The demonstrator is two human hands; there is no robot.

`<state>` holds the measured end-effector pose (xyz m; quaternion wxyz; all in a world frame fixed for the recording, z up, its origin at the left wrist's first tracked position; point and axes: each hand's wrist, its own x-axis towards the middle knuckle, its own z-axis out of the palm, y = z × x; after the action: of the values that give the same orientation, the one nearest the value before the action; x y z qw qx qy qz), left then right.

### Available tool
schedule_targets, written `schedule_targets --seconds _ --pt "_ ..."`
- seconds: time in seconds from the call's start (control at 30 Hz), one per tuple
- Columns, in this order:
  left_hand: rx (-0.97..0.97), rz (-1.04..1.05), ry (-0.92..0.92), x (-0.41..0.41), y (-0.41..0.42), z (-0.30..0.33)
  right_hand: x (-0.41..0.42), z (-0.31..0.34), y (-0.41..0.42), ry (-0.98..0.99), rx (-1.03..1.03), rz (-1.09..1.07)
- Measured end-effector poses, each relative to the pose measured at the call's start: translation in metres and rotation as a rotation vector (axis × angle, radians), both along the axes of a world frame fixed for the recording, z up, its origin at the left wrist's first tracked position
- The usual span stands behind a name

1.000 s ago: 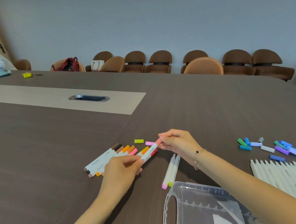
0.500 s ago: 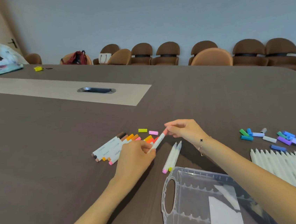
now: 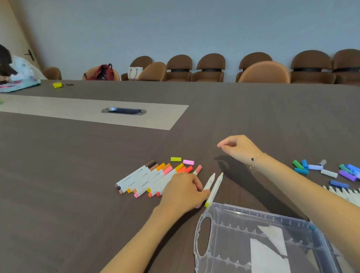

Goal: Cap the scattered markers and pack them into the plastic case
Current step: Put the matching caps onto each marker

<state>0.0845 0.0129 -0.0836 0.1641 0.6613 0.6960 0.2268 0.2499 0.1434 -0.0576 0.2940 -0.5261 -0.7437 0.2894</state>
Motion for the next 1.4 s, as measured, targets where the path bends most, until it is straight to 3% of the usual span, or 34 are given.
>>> schedule_targets --seconds 0.27,0.43,0.7,0.83,1.0,1.2,1.4 --pt "-0.027 0.071 0.087 -0.014 -0.006 0.001 -0.042 0.0 0.009 -0.253 0.038 0.197" --pt "-0.022 0.051 0.135 -0.03 -0.01 -0.002 -0.068 -0.015 0.015 -0.288 0.002 0.256" --pt "0.117 0.214 -0.104 -0.076 -0.005 0.008 -0.072 -0.023 0.016 -0.27 0.008 0.267" --pt "0.082 0.195 -0.179 -0.072 -0.005 0.004 -0.065 -0.027 0.016 -0.309 0.055 0.238" --pt "0.088 0.21 -0.244 -0.07 -0.006 0.005 -0.044 -0.028 0.015 -0.029 0.074 0.154" --pt "0.134 0.21 -0.288 -0.067 -0.008 0.008 -0.022 -0.017 0.004 0.47 -0.179 0.051" --pt "0.162 0.175 -0.308 -0.062 -0.008 0.008 -0.02 -0.011 -0.005 0.578 -0.294 0.049"
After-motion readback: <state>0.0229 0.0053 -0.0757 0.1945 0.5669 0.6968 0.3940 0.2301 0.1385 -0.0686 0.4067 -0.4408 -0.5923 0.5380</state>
